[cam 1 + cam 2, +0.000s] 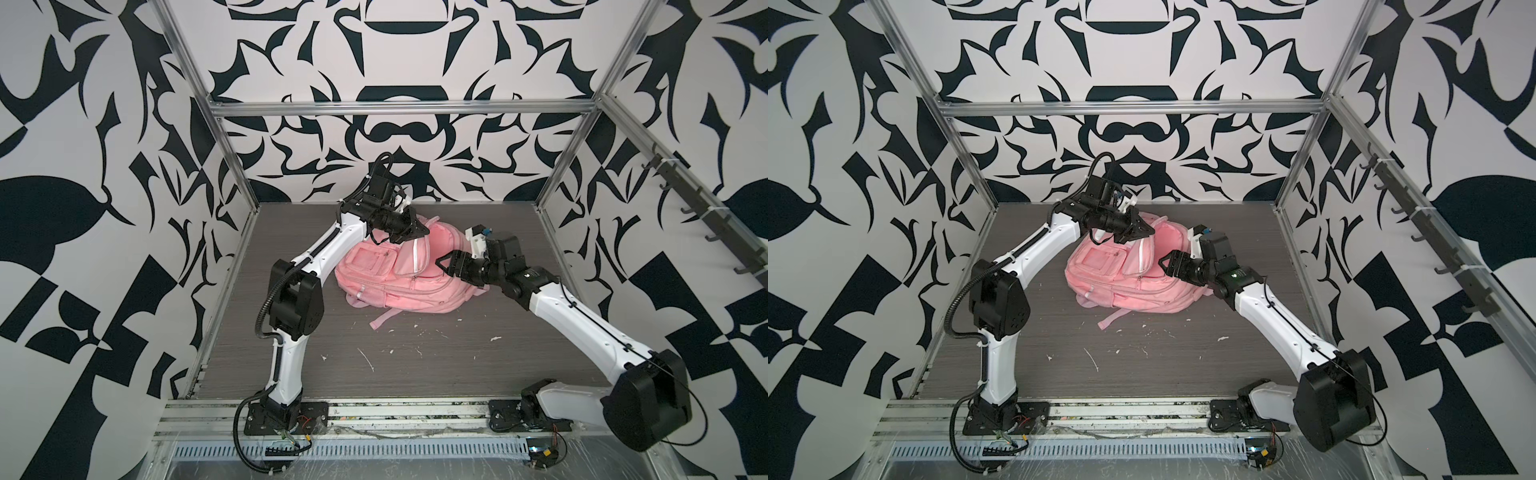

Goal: Pack the student bag
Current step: 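Lower the lead case into the open compartment and open the right gripper, then grasp the main compartment zipper pull with the right gripper while the left holds the bag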

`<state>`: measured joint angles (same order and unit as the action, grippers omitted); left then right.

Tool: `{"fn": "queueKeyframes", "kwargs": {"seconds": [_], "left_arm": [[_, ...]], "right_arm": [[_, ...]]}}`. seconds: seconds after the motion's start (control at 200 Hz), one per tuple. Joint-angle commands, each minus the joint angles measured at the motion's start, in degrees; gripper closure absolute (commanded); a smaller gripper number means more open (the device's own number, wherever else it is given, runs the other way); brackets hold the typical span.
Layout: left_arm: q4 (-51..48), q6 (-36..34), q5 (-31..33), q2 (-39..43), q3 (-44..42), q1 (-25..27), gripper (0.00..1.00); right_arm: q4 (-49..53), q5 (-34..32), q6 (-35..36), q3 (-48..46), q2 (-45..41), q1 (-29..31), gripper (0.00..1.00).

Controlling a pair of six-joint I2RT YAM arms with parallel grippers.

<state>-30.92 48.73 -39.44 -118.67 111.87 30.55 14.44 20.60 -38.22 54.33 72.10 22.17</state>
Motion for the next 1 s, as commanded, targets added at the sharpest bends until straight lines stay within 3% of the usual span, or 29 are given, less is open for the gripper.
{"fn": "queueKeyframes", "kwargs": {"seconds": [0.0,0.23,0.375,0.745,0.995], "left_arm": [[9.11,5.69,-1.43,-1.63,-0.08,-0.45,1.0],[7.27,7.08,1.85,-7.88,5.67,0.89,1.0],[6.89,7.51,2.61,-9.25,6.53,1.87,1.0],[9.13,9.55,3.59,-8.7,3.99,2.59,1.0],[10.33,10.93,3.32,-8.68,2.9,2.85,1.0]], "right_arm": [[3.37,-1.71,5.0,0.1,-0.81,1.73,0.26],[6.74,-4.04,10.82,1.51,1.89,5.75,0.27],[7.39,-7.18,11.59,4.56,6.91,7.73,0.36],[13.96,-13.11,10.18,15.24,18.87,10.7,0.43],[14.92,-15.46,9.65,16.53,23.39,11.02,0.59]]}}
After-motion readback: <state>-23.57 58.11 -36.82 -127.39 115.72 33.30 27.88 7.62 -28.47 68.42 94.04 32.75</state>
